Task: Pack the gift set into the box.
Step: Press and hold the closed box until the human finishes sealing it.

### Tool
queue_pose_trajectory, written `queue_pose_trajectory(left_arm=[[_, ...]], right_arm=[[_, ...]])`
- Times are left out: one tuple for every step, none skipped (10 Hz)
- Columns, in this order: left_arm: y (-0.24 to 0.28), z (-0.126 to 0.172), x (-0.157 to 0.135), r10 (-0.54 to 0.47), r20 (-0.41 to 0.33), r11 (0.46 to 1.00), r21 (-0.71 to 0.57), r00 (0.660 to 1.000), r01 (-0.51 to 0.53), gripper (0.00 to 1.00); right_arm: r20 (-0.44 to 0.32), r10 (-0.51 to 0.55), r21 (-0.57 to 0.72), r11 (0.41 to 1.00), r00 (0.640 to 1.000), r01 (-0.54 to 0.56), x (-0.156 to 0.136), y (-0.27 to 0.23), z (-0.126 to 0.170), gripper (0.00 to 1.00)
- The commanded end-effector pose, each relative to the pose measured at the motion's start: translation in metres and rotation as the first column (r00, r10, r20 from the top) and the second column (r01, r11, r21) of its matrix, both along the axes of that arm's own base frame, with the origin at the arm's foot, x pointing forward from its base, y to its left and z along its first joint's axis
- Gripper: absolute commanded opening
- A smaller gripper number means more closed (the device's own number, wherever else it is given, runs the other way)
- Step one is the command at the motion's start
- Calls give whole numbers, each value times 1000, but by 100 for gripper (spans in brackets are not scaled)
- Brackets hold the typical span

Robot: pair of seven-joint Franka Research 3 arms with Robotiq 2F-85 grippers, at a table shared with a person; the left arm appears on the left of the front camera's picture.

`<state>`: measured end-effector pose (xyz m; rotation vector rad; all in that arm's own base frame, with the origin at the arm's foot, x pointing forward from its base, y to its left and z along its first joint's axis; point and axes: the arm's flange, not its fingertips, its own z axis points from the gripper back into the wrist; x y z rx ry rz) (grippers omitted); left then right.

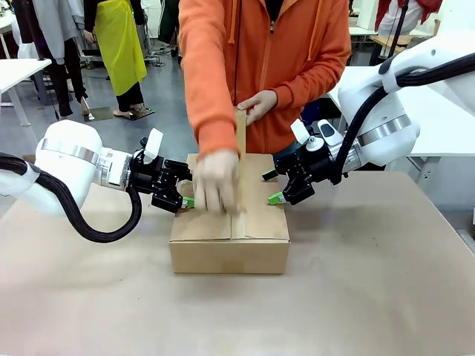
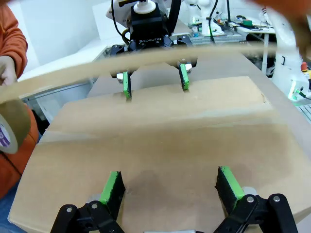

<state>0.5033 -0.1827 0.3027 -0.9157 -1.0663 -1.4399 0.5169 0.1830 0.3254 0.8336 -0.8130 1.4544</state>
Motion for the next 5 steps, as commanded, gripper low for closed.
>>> queue_pose_trajectory(left_arm=[[1,-2,-1,-1,14,1000,-5,1000,1,100],[1,-2,-1,-1,14,1000,-5,1000,1,100],[1,-2,-1,-1,14,1000,-5,1000,1,100],[1,-2,-1,-1,14,1000,-5,1000,1,100],[1,-2,-1,-1,14,1000,-5,1000,1,100]], right_arm=[[6,-5,-6,1000,1000,5,-1,0,1,100],[6,-5,-6,1000,1000,5,-1,0,1,100],[6,-5,-6,1000,1000,5,-1,0,1,100],[6,-5,-6,1000,1000,5,-1,0,1,100],[6,-5,-6,1000,1000,5,-1,0,1,100]])
